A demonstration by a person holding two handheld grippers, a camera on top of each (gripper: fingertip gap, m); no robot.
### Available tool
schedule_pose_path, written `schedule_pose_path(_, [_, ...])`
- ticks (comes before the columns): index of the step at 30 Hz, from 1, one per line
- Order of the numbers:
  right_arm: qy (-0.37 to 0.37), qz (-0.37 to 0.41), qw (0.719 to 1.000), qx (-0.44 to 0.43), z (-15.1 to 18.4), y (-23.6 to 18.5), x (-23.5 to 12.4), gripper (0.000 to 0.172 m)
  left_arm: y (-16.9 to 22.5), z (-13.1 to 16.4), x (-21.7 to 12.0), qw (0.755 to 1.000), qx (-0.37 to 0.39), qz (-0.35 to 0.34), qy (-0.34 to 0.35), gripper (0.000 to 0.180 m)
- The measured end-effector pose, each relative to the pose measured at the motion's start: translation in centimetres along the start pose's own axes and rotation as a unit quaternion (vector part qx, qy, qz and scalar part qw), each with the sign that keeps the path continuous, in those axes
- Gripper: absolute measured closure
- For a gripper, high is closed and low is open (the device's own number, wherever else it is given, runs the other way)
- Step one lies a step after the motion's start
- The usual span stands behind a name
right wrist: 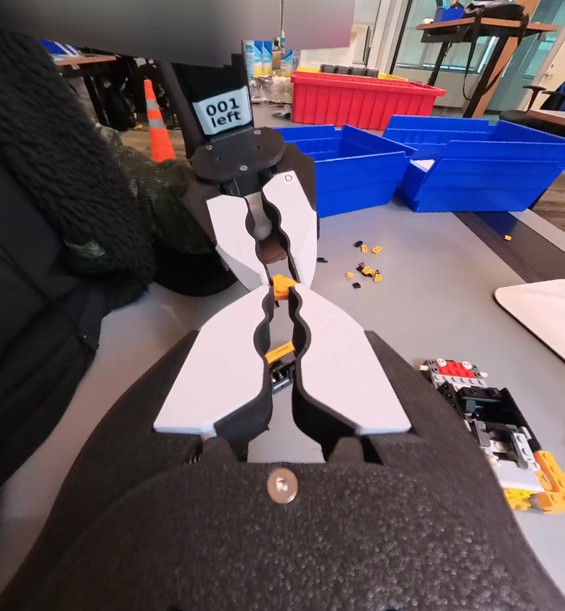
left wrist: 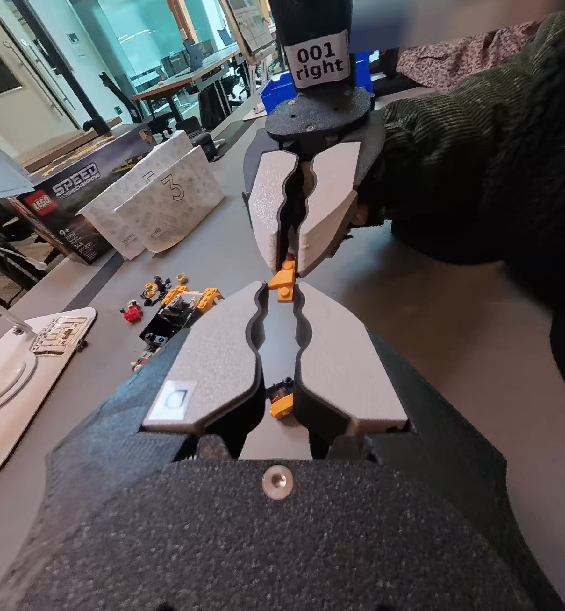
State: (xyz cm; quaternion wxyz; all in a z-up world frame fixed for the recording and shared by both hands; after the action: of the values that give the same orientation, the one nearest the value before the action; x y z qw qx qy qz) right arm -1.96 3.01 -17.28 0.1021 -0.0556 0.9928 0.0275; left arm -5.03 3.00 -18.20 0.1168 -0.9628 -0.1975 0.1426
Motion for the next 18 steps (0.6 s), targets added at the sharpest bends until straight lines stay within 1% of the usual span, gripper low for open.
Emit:
schedule_pose_path(2, [-0.004, -0.007, 1.000, -0.016, 0.0, -0.3, -0.1, 0.164, 0.3, -0.1, 0.0, 0.999, -0.024, 0.026, 0.010, 0.165])
schedule_pose_path(4, [-0.009, -0.017, 0.999, -0.050, -0.1, -0.9, -0.1, 0.164, 0.8, -0.4, -0.1, 0.993, -0.087, 0.076, 0.025, 0.154])
schedule_pose_path(5, [-0.011, -0.019, 0.997, -0.070, -0.1, -1.3, 0.0, 0.164, 1.0, -0.3, -0.1, 0.986, -0.126, 0.104, 0.021, 0.151])
schedule_pose_path(7, [-0.023, -0.016, 0.993, -0.113, -0.1, -1.7, 0.0, 0.164, 1.8, -0.4, -0.4, 0.966, -0.193, 0.171, 0.019, 0.158])
schedule_pose_path(8, [-0.033, -0.012, 0.991, -0.131, 0.1, -1.8, 0.0, 0.164, 2.0, -0.6, -0.5, 0.958, -0.217, 0.187, 0.021, 0.160])
schedule_pose_path(9, [-0.043, -0.008, 0.988, -0.145, 0.2, -1.8, 0.1, 0.164, 1.9, -0.5, -0.4, 0.955, -0.227, 0.189, 0.019, 0.163])
schedule_pose_path(10, [-0.052, -0.004, 0.987, -0.152, 0.3, -1.8, 0.1, 0.164, 1.8, -0.4, -0.4, 0.956, -0.226, 0.187, 0.015, 0.163])
schedule_pose_path(12, [-0.066, 0.002, 0.987, -0.146, 0.6, -1.4, 0.0, 0.164, 1.7, -0.2, -0.2, 0.967, -0.197, 0.160, 0.012, 0.164])
schedule_pose_path(14, [-0.077, 0.008, 0.990, -0.119, 1.1, -0.9, 0.1, 0.164, 1.3, 0.2, 0.0, 0.980, -0.154, 0.125, 0.003, 0.165])
schedule_pose_path(18, [-0.092, 0.017, 0.995, -0.043, 2.3, 0.2, 0.4, 0.164, 0.7, 1.3, 0.4, 0.995, -0.069, 0.063, -0.019, 0.167])
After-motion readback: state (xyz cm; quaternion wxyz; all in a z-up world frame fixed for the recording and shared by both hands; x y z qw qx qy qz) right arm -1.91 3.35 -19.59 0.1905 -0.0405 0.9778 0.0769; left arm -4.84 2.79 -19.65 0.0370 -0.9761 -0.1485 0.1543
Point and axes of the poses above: each gripper's, where its closed fingertips meet, x out along the fingers, z out of its underside, y = z × x across the jaws, the point moved 2 cm from there along -x, back along the fingers, and after that the axes turned 6 degrees about -z, right-handed, at the moved point
